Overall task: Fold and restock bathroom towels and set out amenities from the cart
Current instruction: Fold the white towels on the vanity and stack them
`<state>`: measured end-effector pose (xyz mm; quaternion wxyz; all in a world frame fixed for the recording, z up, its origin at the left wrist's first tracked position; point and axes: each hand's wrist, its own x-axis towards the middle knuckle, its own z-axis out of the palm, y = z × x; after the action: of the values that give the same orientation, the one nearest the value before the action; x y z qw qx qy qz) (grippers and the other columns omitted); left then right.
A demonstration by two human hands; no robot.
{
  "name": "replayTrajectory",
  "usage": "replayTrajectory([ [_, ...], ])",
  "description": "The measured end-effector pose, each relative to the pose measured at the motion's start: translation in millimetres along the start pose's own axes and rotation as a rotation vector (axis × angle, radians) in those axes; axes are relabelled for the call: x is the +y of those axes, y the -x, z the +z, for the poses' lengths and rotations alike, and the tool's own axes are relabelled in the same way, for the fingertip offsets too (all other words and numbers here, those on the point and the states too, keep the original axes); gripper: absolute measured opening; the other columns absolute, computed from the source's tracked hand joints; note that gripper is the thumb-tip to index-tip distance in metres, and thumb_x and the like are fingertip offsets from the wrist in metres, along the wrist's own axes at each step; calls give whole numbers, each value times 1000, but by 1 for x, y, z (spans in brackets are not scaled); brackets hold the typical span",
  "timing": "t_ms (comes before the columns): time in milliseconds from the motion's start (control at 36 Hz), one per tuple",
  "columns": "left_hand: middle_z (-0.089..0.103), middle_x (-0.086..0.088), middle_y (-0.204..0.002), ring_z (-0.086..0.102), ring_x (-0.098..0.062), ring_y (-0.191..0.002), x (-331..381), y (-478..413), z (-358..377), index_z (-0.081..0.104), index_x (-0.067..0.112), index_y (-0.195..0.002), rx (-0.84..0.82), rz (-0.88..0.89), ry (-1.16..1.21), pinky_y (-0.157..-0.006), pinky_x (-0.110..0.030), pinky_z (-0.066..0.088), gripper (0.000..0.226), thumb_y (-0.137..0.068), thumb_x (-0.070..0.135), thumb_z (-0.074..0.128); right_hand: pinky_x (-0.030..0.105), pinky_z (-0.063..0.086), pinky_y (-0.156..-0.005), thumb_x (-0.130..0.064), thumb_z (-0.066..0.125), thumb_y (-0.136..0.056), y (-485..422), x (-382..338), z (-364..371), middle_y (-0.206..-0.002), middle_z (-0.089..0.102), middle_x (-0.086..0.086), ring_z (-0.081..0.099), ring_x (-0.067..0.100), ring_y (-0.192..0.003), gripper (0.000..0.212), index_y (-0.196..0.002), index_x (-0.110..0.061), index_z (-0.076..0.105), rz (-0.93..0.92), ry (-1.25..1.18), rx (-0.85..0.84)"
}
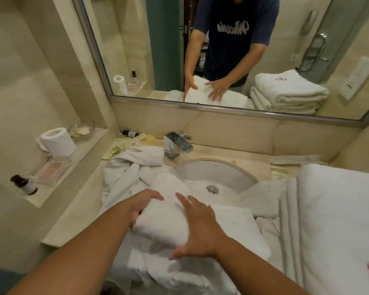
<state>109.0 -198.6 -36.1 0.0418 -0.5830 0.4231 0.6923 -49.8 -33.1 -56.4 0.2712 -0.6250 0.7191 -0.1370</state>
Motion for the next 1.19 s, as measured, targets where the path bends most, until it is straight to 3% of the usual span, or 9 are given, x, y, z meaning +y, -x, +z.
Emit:
replayTrajectory([
  [83,74,-24,-105,70,-41,-100,5,3,4,65,-4,-126,-69,45,108,-93,-45,55,51,-82,22,70,60,2,-125,-69,83,-62,10,-13,9,-171,-1,8,4,29,-157,142,-149,-57,-28,4,67,33],
  [167,77,-20,-100,66,-43,-116,10,7,9,19,39,-160,-62,154,258,-99,-54,55,90,-89,20,71,48,26,-123,-53,70,-82,17,-17,12,-162,34,0,34,24,-148,113,-145,-66,-22,50,6,230],
  [250,76,-21,-108,68,-39,-113,19,23,13,29,44,-146,-118,246,336,-104,-55,52,55,-101,37,59,34,46,-108,-36,66,-89,28,-25,-5,-145,58,0,58,23,-125,88,-155,-56,12,77,-102,323],
  [333,68,-11,-96,65,-29,-84,29,45,9,14,51,-159,-168,370,265,-71,-39,54,100,-76,49,70,23,39,-106,-36,63,-87,39,-35,-33,-147,57,-8,55,18,-130,71,-153,-42,39,68,-185,429],
  [444,33,3,-58,25,-8,-42,31,96,-2,64,20,-128,-158,676,258,-41,-21,13,35,-97,19,49,35,52,-98,-23,72,-84,52,-52,-73,-132,68,-7,63,17,-119,49,-129,-39,62,118,-412,533],
  [556,57,-9,-73,50,-17,-63,32,125,-5,75,18,-114,139,822,147,-57,-28,41,46,-69,30,72,35,60,-79,-10,79,-79,67,-68,-111,-106,74,-6,70,19,-99,38,-106,-33,67,157,-780,546],
  [750,73,-3,-124,72,-25,-109,-29,120,-19,60,25,-133,7,721,44,-94,-46,57,99,-48,59,97,61,57,-91,-3,77,-61,77,-72,-155,-116,72,26,68,49,-108,64,-124,-1,66,115,-1293,393],
  [972,68,-22,-130,67,-42,-117,-19,133,-11,65,12,-134,-378,577,232,-101,-57,52,60,-78,30,80,50,59,-89,-11,91,-45,67,-42,-148,-116,72,22,70,42,-103,76,-118,1,74,93,-1645,163],
  [1194,70,-1,-119,72,-26,-103,-50,46,23,52,25,-131,63,407,59,-88,-46,61,55,-87,45,79,44,61,-87,-49,79,-85,58,38,-44,-112,76,13,75,31,-99,58,-130,-14,64,717,-1280,167],
])
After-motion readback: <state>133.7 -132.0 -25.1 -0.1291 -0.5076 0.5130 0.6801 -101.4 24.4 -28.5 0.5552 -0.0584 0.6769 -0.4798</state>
